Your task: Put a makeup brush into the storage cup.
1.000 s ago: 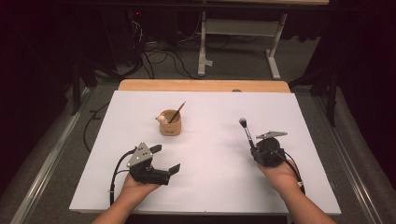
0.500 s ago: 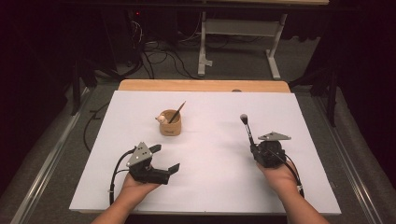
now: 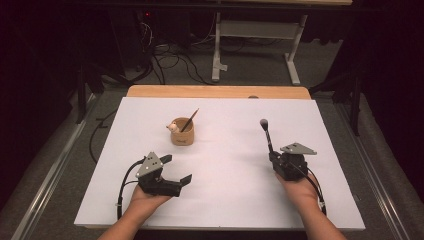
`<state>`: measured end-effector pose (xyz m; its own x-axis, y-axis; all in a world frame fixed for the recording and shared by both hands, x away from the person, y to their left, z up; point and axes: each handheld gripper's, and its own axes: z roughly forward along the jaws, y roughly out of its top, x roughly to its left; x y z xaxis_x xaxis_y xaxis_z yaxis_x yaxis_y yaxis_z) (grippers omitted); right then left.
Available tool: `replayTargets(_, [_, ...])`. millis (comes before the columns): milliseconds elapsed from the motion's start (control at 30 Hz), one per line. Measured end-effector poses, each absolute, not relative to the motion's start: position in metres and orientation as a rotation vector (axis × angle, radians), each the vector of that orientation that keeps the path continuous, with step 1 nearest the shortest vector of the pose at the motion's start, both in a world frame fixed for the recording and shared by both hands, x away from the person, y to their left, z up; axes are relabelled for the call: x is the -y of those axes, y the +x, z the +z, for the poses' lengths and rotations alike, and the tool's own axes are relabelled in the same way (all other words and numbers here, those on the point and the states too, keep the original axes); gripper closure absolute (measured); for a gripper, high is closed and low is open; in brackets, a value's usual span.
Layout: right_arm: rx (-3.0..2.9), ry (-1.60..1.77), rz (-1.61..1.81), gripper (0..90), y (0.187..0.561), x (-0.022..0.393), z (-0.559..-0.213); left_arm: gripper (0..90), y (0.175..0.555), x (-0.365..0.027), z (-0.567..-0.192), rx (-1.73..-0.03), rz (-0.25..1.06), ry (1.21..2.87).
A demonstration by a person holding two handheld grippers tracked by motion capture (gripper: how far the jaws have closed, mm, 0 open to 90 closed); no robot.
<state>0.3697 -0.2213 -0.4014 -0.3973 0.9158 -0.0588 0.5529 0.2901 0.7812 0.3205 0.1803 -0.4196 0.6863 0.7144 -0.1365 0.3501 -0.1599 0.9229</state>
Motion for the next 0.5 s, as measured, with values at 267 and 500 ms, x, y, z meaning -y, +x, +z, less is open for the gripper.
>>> replayTargets(267, [-2.001, 1.297, 1.006, 81.6, 0.3687, 0.2264, -0.4035, 0.4, 0.3251, -0.1856, -0.423, -0.888, 0.416, 1.76])
replayTargets(500, [-1.969, 1.309, 1.073, 81.6, 0.3681, 0.2303, -0.4097, 0.4, 0.3265, -0.1878, -0.4242, -0.904, 0.415, 1.755])
